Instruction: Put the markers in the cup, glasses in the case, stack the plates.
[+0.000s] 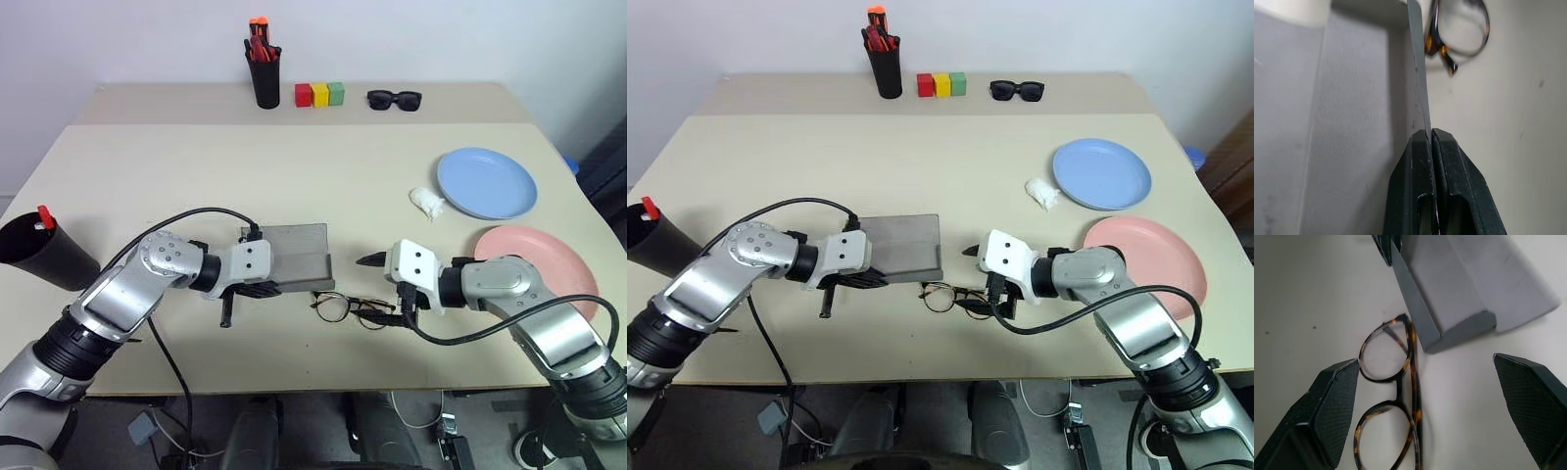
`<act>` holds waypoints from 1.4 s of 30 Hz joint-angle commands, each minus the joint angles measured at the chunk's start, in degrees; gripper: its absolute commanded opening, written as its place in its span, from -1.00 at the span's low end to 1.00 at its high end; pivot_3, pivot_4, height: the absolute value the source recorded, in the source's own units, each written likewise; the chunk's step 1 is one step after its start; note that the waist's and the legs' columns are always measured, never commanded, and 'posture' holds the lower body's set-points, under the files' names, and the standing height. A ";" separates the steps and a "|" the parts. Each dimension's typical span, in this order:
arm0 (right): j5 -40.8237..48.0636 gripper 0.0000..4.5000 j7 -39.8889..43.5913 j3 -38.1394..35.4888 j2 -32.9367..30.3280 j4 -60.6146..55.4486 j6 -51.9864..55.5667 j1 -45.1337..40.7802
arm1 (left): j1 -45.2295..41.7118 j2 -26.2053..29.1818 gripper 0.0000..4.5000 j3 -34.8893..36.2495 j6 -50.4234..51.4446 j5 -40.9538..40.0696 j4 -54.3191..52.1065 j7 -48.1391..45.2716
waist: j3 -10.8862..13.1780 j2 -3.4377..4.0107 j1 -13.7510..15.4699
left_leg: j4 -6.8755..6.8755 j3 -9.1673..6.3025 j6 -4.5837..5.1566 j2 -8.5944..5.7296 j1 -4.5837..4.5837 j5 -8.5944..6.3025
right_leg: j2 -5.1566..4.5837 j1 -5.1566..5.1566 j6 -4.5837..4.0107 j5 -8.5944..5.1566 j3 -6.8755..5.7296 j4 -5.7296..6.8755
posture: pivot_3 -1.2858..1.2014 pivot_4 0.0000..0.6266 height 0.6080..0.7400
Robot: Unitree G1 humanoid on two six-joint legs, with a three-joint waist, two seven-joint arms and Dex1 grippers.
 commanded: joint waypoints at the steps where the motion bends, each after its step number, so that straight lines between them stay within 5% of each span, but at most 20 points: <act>1: -1.82 1.00 -1.14 1.08 0.19 -2.47 1.18 -1.23 | -0.87 -1.72 -0.60 1.16 -2.88 1.84 1.32 -0.62 | 0.00 0.00 -0.01 | 0.01 0.00 0.00 0.00 0.00 0.00 | 0.00 0.00 0.00 0.00 0.00 0.02 | 0.03 -0.52 1.00; 6: -3.04 1.00 -1.55 2.24 0.61 -2.15 2.13 -1.50 | -0.81 -4.94 0.50 6.04 -2.48 1.57 2.41 3.27 | 0.00 0.00 -0.08 | 0.04 -0.02 0.00 0.00 -0.01 0.00 | 0.00 0.00 0.06 0.02 0.00 0.04 | 0.03 -0.52 1.00; 8: -3.75 1.00 -1.70 2.80 0.68 -1.56 2.33 -1.47 | 0.11 -5.55 0.50 10.21 -0.64 -1.64 1.08 3.95 | 0.00 0.00 -0.22 | 0.04 -0.02 0.00 0.00 0.00 0.00 | 0.00 0.00 0.10 0.04 -0.01 0.07 | 0.03 -0.52 1.00; 11: -4.19 0.61 -1.88 3.13 0.89 -1.17 2.49 -1.26 | 2.01 -6.03 0.53 14.81 1.52 -4.61 -1.08 5.32 | 0.00 0.00 -0.35 | 0.03 -0.03 0.01 0.01 0.02 0.00 | 0.00 -0.02 0.23 0.11 -0.01 0.11 | 0.03 -0.52 1.00; 18: -5.35 -0.96 -1.86 3.89 1.57 -0.42 2.67 -0.83 | 12.51 -6.10 0.53 23.38 6.39 -8.65 -7.61 10.04 | 0.00 0.01 -0.27 | 0.02 -0.04 0.02 0.01 0.04 -0.01 | 0.00 0.00 0.24 0.11 -0.01 0.11 | 0.03 -0.52 1.00; 19: -5.50 -0.99 -1.67 3.91 1.46 -0.43 2.55 -0.74 | 13.77 -6.31 0.53 24.39 7.16 -9.29 -8.52 10.82 | 0.00 0.01 -0.26 | 0.03 -0.04 0.02 0.01 0.04 -0.01 | 0.00 0.00 0.24 0.11 -0.01 0.11 | 0.03 -0.52 1.00; 30: -5.13 -0.99 0.48 1.25 0.23 -0.31 0.36 -1.84 | 24.93 -7.19 0.53 32.46 10.39 -11.67 -13.39 17.72 | -0.01 0.01 -0.28 | 0.05 -0.04 0.02 0.02 0.11 -0.01 | 0.01 0.05 0.06 0.03 -0.01 0.12 | 0.03 -0.52 1.00; 38: -6.18 0.65 1.09 1.88 0.37 -0.33 -1.23 -2.64 | 29.24 -6.07 0.53 33.77 11.64 -14.02 -18.71 17.46 | -0.01 0.01 -0.17 | 0.06 -0.03 0.01 0.02 0.10 -0.01 | -0.02 0.08 0.03 0.01 0.00 0.09 | 0.03 -0.52 1.00; 42: -9.89 0.65 0.64 4.28 0.07 3.06 -4.12 -2.34 | 29.76 -6.25 0.53 33.82 12.37 -14.53 -19.59 18.43 | -0.01 0.01 -0.21 | 0.06 -0.02 0.01 0.02 0.11 -0.01 | -0.01 0.08 0.02 0.01 -0.01 0.09 | 0.03 -0.52 1.00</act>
